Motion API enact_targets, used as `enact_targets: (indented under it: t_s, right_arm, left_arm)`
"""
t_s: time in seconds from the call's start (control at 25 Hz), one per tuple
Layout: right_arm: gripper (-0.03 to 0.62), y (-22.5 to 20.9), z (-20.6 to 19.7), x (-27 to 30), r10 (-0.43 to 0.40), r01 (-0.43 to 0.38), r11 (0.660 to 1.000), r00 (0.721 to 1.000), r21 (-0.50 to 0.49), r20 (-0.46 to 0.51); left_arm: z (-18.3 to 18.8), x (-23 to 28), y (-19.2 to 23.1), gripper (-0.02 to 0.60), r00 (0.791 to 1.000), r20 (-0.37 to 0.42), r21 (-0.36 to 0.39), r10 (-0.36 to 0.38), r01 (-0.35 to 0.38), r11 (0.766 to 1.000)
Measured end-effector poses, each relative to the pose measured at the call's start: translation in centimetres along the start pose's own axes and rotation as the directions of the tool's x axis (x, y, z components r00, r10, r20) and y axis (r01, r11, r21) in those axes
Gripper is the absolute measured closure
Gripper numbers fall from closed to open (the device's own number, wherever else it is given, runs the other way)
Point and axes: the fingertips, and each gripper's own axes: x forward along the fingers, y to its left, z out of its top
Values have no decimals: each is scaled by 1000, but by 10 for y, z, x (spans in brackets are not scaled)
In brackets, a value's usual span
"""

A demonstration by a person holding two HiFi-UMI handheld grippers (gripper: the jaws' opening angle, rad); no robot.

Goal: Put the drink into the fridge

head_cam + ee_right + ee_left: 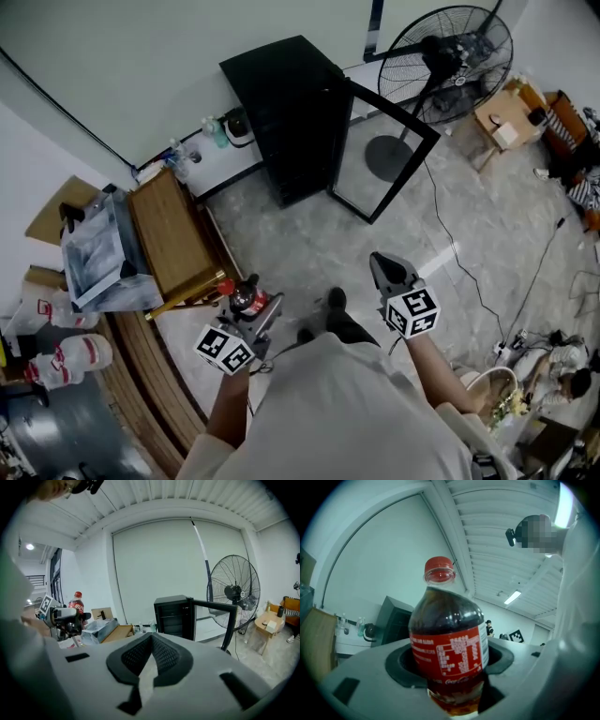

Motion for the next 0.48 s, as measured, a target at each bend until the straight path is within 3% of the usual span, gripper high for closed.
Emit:
enact_targets:
  t_s: [0.48]
  right_arm:
    - [599, -98, 24, 70, 111, -111, 994, 993, -12, -34]
  left_arm:
    - [12, 113, 14, 276, 996, 25, -25, 82, -81, 996]
